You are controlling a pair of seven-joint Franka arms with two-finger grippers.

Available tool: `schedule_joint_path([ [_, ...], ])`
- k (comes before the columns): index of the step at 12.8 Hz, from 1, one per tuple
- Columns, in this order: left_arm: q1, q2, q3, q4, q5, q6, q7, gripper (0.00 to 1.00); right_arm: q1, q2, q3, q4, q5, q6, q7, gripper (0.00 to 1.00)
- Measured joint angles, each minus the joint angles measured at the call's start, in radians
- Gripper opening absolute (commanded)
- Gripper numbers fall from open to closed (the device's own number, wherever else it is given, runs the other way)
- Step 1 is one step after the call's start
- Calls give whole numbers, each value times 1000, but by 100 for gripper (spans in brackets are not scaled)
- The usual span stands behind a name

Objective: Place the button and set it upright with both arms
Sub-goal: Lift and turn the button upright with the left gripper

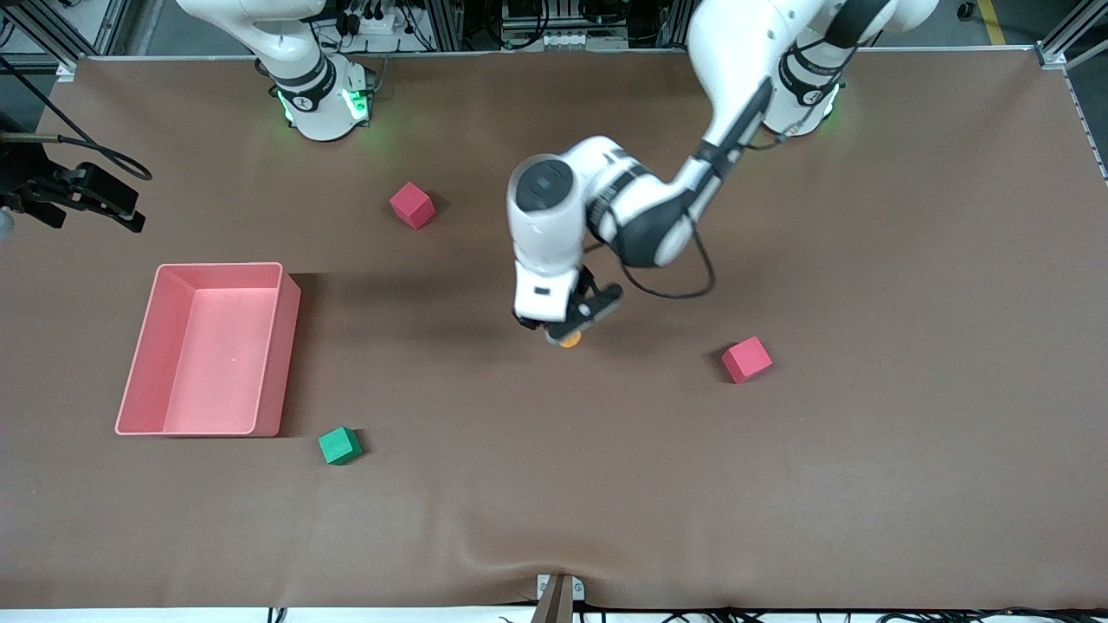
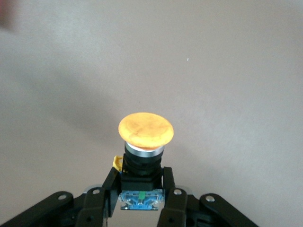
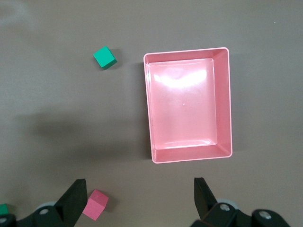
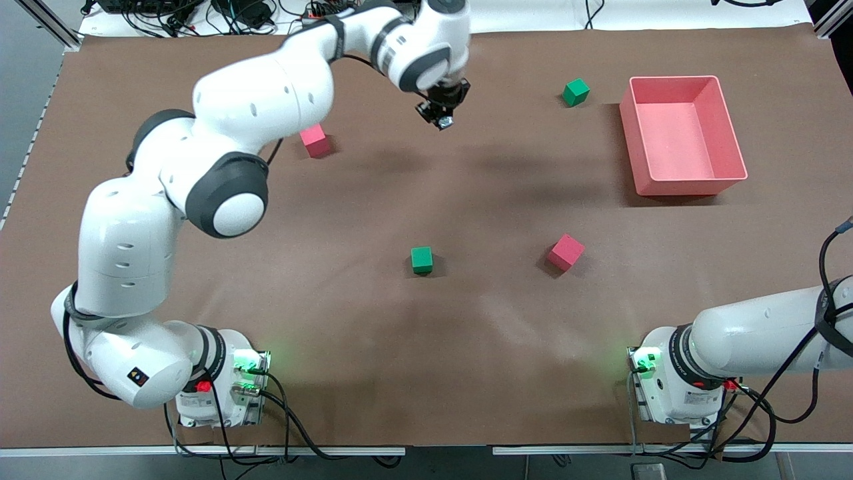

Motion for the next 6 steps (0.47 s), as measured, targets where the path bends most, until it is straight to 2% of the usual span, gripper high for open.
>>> schedule_joint_path([
  [2,-41,18,1,-10,120,29,-183,0,0,0,0,0,0,-3,0,100],
  [6,-132,85,0,-30,440,48,-480,0,0,0,0,0,0,-9,0,100],
])
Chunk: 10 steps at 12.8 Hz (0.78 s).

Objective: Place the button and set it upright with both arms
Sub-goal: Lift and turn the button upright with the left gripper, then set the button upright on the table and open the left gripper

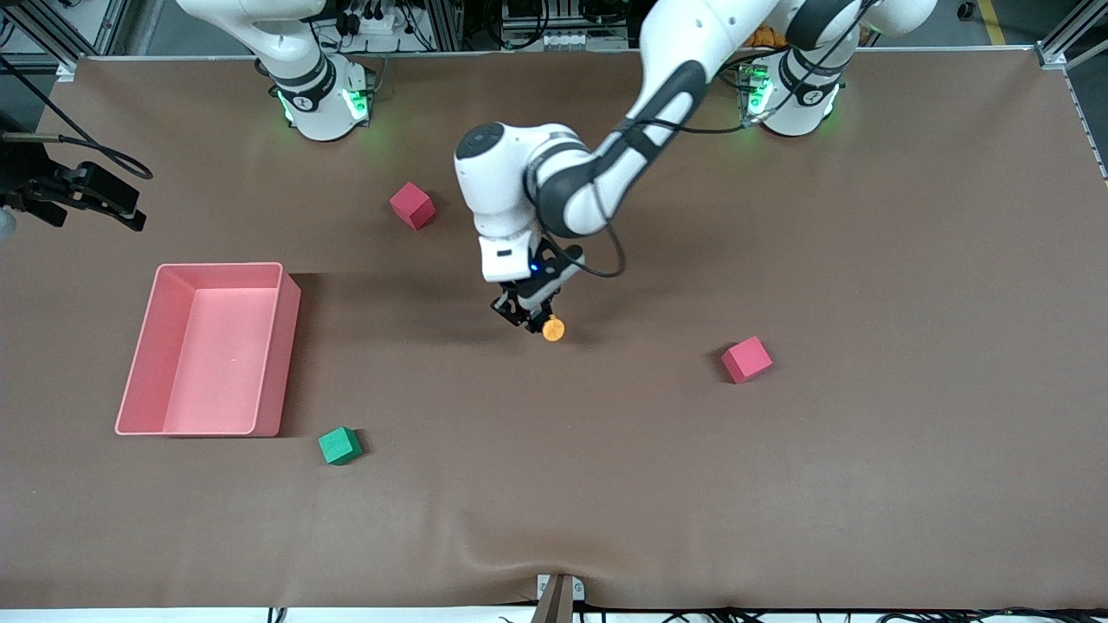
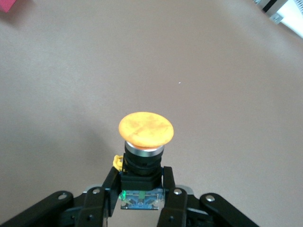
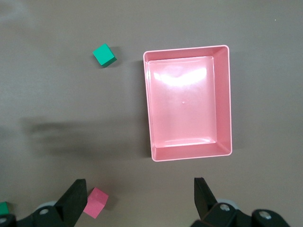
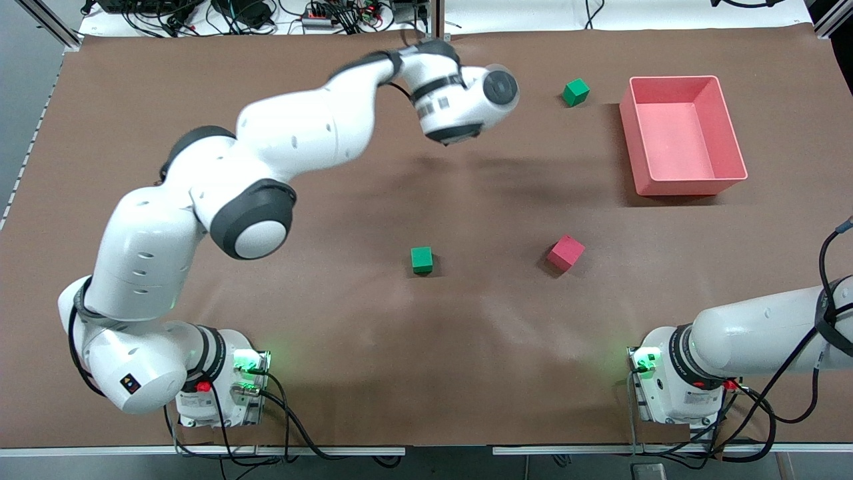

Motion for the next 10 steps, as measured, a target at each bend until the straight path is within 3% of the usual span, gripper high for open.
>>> schedule_joint_path([
  [4,-100,85,19,-19,253,-65,-122,0,0,0,0,0,0,-7,0,100],
  [10,-127,204,27,-24,525,-131,-162,0,0,1,0,0,0,-8,0,100],
])
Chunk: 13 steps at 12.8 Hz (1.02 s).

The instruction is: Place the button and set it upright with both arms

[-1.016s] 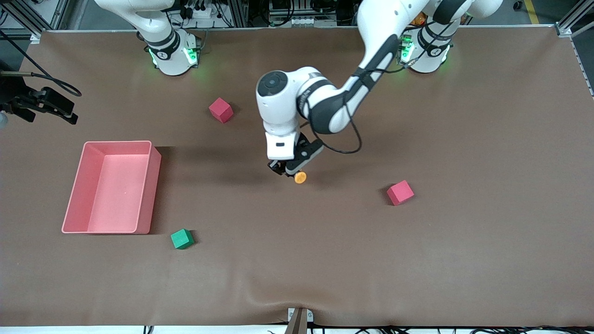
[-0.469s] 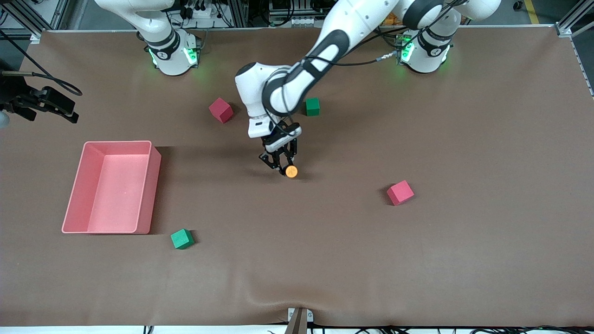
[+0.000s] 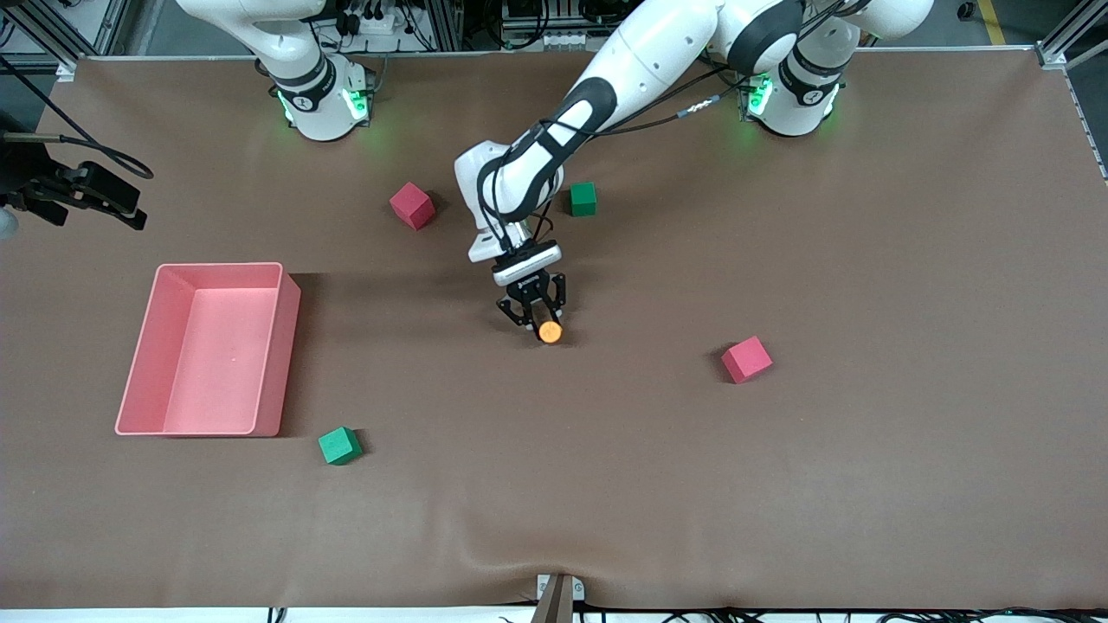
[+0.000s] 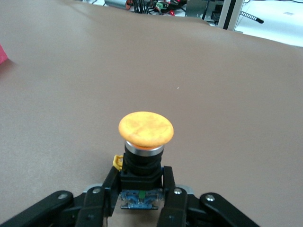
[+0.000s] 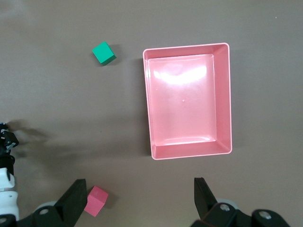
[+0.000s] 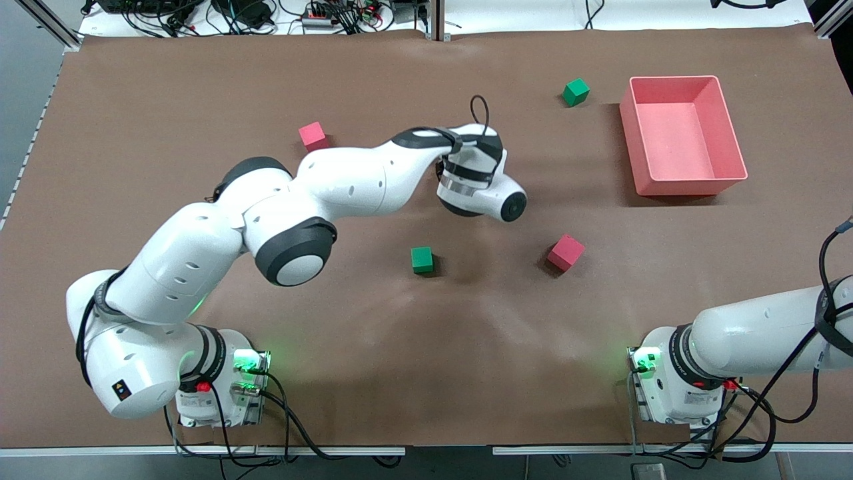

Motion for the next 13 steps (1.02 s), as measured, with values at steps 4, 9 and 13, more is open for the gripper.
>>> schedule_joint_path([
  [4,-36,4,2,0,6,-42,-36,77,0,0,0,0,0,-1,0,100],
  [9,-92,-8,-7,16,-82,-114,-50,78,0,0,-1,0,4,-3,0,100],
  [13,-112,-131,-51,47,-271,-145,9,78,0,0,-1,0,7,-6,0,100],
])
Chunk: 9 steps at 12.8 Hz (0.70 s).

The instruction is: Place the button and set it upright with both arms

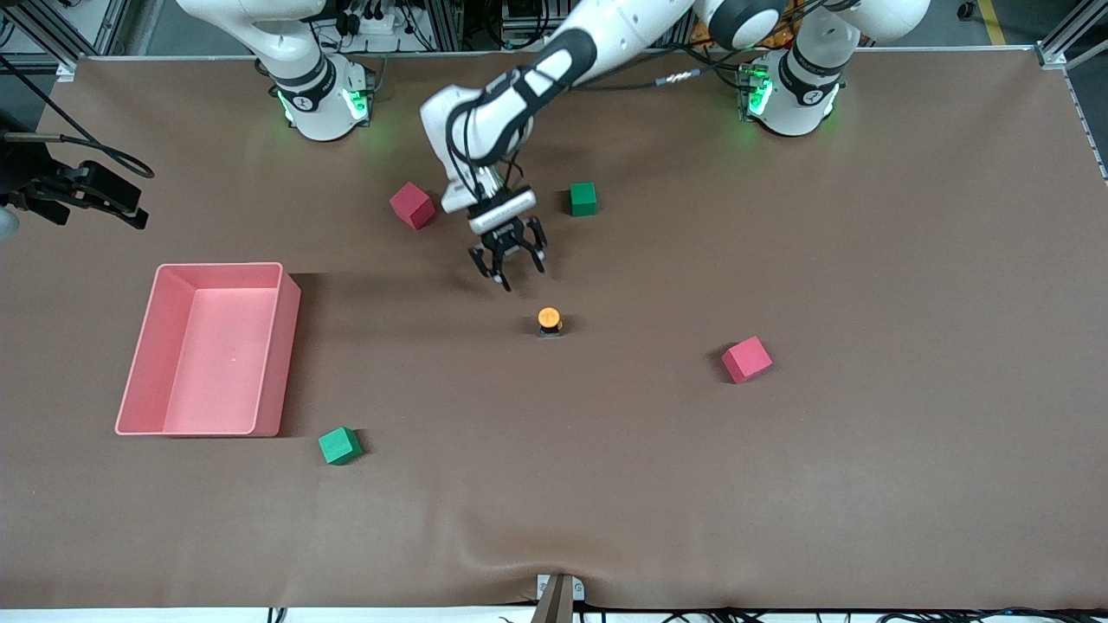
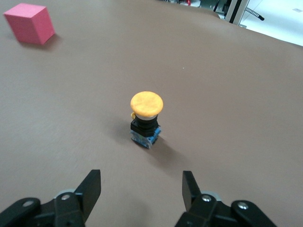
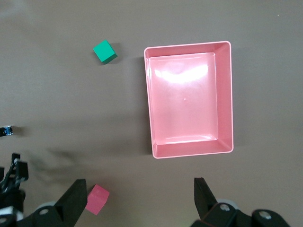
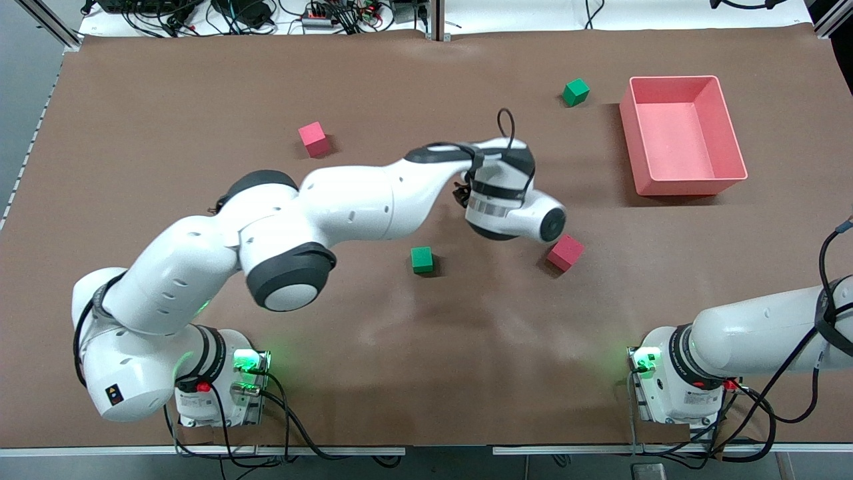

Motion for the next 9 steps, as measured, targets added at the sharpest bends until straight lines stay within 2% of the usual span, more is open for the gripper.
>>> schedule_joint_path([
  [4,30,-225,-2,12,-216,-59,233,77,-1,0,-1,0,2,-1,0,100],
  [6,110,-349,2,14,-344,-67,414,77,-1,0,-2,1,3,-1,0,100],
  [9,293,-510,6,11,-538,-72,683,78,-1,2,-4,2,4,-4,0,100],
])
